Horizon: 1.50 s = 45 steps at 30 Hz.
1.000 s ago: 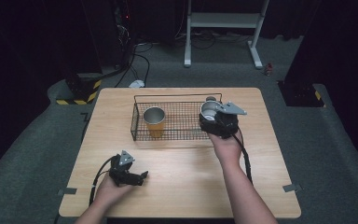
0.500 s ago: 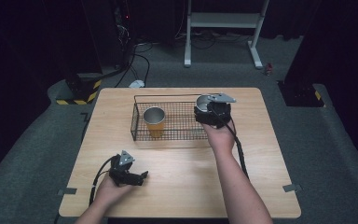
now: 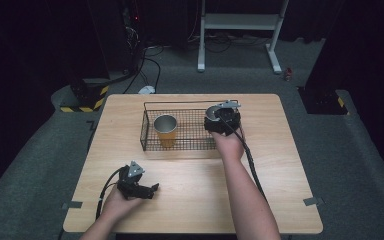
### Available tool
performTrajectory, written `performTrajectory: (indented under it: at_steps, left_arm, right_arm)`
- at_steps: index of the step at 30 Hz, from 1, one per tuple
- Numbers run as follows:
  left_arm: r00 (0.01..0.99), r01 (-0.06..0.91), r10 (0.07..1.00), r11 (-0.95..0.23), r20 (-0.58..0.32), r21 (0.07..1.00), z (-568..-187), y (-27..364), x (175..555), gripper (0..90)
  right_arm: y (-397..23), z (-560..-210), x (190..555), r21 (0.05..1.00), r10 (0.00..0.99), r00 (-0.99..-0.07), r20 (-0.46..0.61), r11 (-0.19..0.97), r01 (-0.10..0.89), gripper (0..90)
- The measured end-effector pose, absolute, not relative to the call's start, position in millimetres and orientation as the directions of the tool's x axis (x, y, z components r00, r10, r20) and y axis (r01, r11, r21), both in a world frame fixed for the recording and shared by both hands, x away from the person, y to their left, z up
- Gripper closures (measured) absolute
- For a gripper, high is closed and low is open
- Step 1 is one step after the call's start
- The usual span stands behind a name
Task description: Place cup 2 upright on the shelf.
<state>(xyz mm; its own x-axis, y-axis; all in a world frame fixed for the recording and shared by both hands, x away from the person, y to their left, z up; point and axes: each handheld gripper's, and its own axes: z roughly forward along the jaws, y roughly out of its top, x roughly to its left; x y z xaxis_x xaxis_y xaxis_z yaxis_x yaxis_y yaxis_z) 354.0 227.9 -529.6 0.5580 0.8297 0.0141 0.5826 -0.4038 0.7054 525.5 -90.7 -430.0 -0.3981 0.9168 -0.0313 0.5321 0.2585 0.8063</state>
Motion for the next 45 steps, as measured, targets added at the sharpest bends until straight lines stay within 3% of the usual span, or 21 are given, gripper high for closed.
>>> performTrajectory:
  at_steps: [20,45]
  left_arm:
    - [0.559,0.585,0.829,-0.402,0.009,0.704,-530,228,354,0.7]
    - [0.564,0.582,0.826,-0.405,0.009,0.705,-530,228,353,0.7]
  right_arm:
    - [-75,-464,544,0.729,0.92,-0.389,-0.033,0.289,0.62,18.5]
    - [-78,-465,546,0.681,0.914,-0.404,0.017,0.286,0.674,14.9]
